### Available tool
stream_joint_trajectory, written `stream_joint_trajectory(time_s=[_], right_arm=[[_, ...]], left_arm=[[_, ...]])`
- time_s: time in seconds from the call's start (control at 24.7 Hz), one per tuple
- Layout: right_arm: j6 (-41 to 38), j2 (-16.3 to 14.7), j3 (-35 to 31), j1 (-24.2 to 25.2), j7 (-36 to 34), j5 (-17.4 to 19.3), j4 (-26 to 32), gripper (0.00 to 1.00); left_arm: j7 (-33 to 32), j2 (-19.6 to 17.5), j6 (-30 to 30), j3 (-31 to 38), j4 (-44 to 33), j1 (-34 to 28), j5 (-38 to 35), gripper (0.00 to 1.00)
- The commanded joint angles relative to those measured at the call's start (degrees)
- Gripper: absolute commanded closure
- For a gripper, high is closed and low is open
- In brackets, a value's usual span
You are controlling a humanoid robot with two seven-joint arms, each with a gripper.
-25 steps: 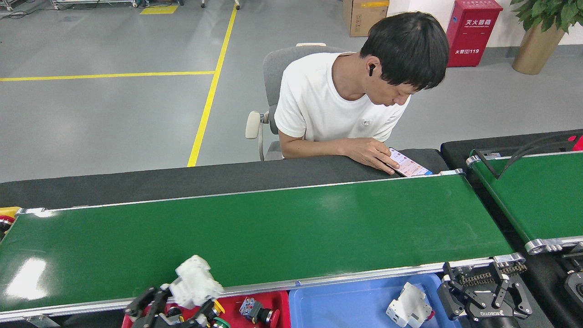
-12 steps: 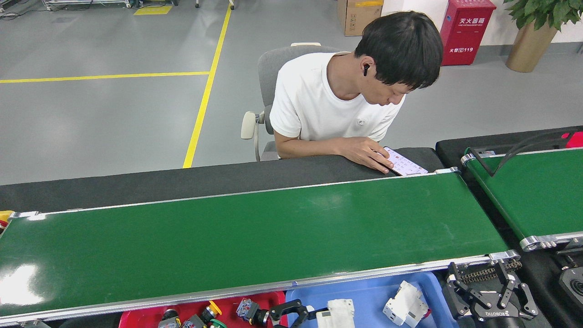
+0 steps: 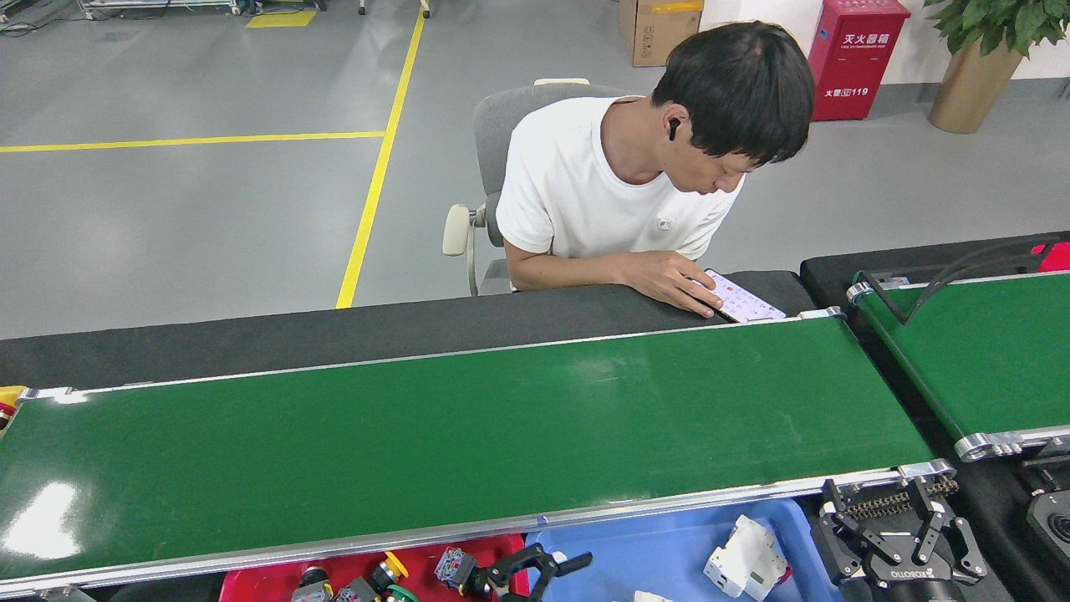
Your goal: Pick switch part from conveyor to tray
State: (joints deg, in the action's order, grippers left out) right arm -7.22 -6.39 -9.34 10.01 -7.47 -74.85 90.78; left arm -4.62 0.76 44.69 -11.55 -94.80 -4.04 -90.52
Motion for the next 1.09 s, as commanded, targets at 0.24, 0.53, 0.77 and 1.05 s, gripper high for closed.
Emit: stream_joint_trajectory(time_s=[0.24, 0.53, 0.77, 1.05], right_arm=[[-7.81, 1.21, 0.37, -0.96, 3.78, 5.68, 3.44, 0.00], [-7.90, 1.12, -1.47, 3.35, 6.77, 10.77, 9.77, 0.00], [-7.90, 1.29, -4.55, 5.28, 6.68, 10.86, 10.65, 0.00], [-10.36, 1.21, -10.09, 6.16, 8.00, 12.88, 10.65, 0.00]], left_arm=[[0.49, 0.03, 0.31, 27.28, -1.27, -5.80, 13.09, 0.00], [0.57, 2.06, -0.30, 40.82, -3.46, -8.18, 13.00, 0.00], [1.01, 0.65, -10.32, 41.00, -2.94, -7.83, 12.65, 0.00], [2.95, 0.21, -14.54, 39.94, -4.52, -8.88, 9.05, 0.00]])
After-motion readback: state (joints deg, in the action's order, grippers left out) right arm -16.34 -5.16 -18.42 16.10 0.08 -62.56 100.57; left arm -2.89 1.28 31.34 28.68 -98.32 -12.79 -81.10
